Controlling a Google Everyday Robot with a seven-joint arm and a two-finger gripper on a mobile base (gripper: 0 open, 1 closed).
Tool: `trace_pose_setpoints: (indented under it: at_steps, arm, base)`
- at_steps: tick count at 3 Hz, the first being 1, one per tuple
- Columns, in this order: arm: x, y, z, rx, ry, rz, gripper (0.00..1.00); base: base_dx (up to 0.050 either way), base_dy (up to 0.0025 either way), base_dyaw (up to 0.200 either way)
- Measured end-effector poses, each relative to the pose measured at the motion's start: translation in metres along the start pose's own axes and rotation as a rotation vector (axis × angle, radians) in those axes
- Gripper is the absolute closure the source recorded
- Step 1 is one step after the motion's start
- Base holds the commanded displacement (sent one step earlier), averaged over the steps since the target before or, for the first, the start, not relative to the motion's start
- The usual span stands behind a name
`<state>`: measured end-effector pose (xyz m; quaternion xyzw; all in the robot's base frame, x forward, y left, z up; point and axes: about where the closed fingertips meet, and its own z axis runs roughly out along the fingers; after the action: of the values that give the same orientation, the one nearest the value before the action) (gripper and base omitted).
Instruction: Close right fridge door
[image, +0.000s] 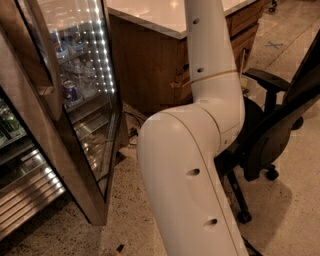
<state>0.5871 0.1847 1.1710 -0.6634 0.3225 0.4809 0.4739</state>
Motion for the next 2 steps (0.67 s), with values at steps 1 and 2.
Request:
trace_pose_setpoints:
  at_steps: [1, 2]
  arm:
    - [0.0, 0.0, 0.0, 0.0, 0.0, 0.0, 1.0]
    - [0.0, -0.0001, -0.0001, 0.0, 0.0, 0.0, 1.0]
  base:
    - [0.0, 0.00011, 0.189]
    - [0.0, 0.0, 0.198]
